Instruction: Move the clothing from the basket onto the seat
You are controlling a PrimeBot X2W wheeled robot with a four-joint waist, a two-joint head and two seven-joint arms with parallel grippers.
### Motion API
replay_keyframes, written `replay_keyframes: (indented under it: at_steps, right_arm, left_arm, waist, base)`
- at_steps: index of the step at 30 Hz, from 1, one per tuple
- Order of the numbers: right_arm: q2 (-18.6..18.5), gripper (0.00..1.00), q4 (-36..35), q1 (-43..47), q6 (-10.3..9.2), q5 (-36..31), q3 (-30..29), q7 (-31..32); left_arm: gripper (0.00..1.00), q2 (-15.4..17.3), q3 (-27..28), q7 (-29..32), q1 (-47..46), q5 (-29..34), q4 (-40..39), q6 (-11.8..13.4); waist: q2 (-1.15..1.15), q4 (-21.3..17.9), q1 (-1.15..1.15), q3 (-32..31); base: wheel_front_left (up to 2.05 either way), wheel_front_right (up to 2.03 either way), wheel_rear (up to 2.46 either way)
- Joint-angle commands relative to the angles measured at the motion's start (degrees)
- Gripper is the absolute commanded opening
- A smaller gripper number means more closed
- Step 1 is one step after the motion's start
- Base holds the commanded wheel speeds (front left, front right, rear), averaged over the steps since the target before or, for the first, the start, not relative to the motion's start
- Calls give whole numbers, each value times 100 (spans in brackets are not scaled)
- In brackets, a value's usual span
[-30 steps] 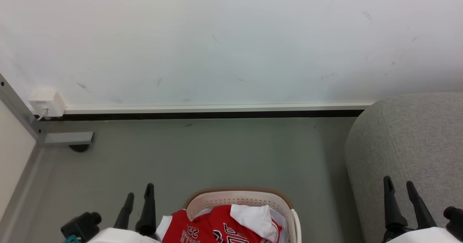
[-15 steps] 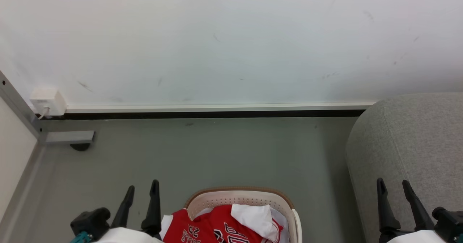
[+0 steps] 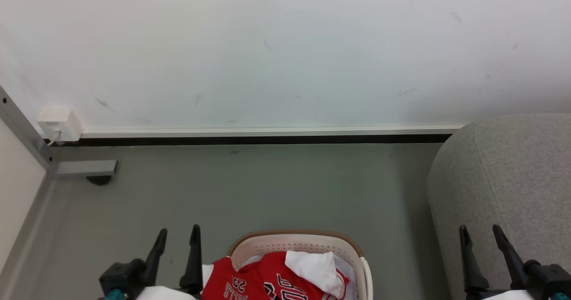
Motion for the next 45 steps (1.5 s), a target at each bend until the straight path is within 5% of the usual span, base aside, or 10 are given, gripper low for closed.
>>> replay_keyframes:
  at_steps: [1, 21, 45]
  right_arm:
    - [-10, 100, 1, 33, -8, -111, -10, -37]
    - [-1, 100, 243, 66, -10, -761, -63, -282]
    - [-2, 100, 408, 29, -12, -583, 85, -424]
  left_arm:
    - [100, 47, -18, -31, 25, 160, -13, 4]
    - [100, 170, -188, -282, 81, 1115, 42, 132]
    - [100, 77, -12, -411, 175, 1607, 152, 13]
  waist:
    - [0, -2, 0, 1]
    - [0, -37, 0, -15]
    - [0, -35, 0, 21]
  base:
    - [0, 0, 0]
    - [0, 0, 0]
    - [0, 0, 0]
